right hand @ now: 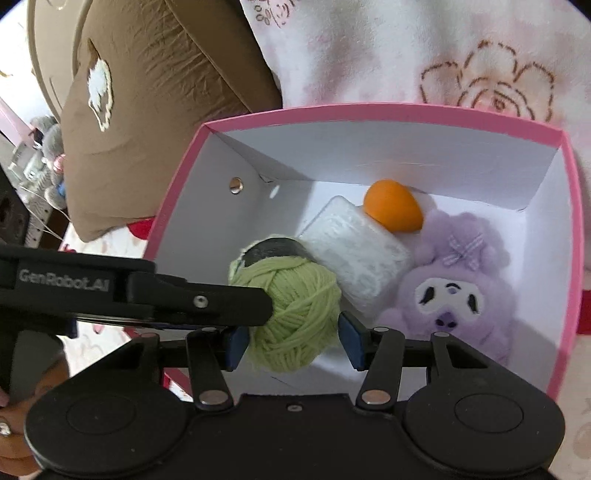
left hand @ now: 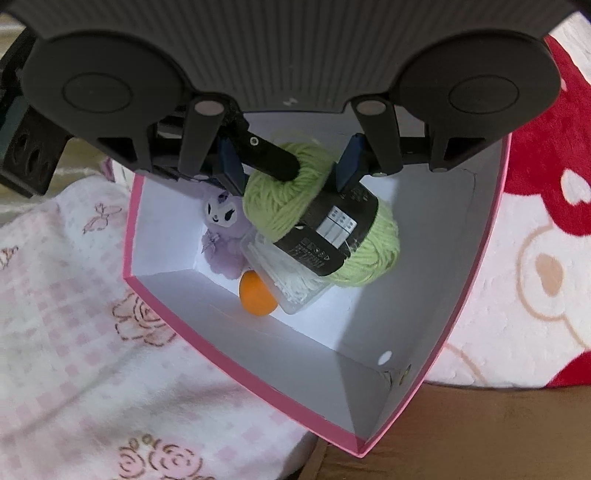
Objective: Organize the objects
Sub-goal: 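Lower the yarn ball into the pink box and open the left gripper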
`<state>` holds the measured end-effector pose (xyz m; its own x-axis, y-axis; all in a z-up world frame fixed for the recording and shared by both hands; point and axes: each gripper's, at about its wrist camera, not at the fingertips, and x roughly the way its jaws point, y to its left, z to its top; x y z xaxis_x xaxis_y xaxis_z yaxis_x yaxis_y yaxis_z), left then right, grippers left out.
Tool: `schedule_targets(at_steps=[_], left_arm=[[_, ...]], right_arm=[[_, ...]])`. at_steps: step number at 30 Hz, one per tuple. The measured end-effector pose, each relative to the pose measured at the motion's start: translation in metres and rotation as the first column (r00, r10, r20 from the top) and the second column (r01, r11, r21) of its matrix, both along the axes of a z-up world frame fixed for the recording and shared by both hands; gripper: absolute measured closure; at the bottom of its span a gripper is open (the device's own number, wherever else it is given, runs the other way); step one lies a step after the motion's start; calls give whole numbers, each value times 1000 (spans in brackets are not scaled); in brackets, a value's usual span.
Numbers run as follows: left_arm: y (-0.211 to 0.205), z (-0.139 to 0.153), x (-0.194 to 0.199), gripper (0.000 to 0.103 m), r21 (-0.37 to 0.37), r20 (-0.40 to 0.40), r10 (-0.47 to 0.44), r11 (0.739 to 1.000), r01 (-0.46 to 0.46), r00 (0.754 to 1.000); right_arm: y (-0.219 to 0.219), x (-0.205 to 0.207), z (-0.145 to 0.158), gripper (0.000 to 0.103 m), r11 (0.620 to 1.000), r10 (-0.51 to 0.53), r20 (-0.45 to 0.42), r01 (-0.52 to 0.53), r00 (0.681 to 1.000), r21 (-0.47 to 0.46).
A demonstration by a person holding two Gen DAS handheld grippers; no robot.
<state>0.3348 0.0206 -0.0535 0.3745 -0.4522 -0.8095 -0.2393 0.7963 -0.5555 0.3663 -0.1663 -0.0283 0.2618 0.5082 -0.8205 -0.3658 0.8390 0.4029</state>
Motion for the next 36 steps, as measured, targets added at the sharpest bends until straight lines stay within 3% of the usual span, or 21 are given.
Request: schedule_targets(at_steps=[5, 14, 17, 19, 24, 28, 31, 36], left_arm=[[-6, -4, 0, 54, 47, 25, -21, 999, 20, 999], [-17, -19, -2, 57, 19, 46, -15, 1000, 15, 999], [-17, -21, -1, 57, -2, 59, -20, 1000, 21, 998], [-16, -24, -2, 57, -37, 52, -38, 999, 40, 998], [-14, -19, 0, 57, -32, 45, -46, 998, 47, 998], [-6, -7, -6, 57, -42, 82, -45, 998, 48, 996], [-2, 6, -13, 57, 13, 143, -65, 998, 64, 988], [1, 3, -7, 57, 149, 149, -68, 988, 45, 987]], right_arm=[[0, -6, -3, 46, 993, 1, 71, 7, 997, -122], [1, -15, -9, 46, 967, 25, 171, 19, 985, -252], [0, -20, -6, 46, 973, 45, 175, -3, 984, -232], [-1, -23, -2, 46, 984, 58, 171, -27, 984, -178], [2, -21, -1, 46, 997, 56, 118, -50, 991, -55], [15, -20, -9, 46, 993, 34, 159, -16, 987, -113], [15, -17, -17, 37, 986, -19, 159, 45, 987, -161], [13, -23, -15, 37, 986, -25, 212, 60, 977, -156]])
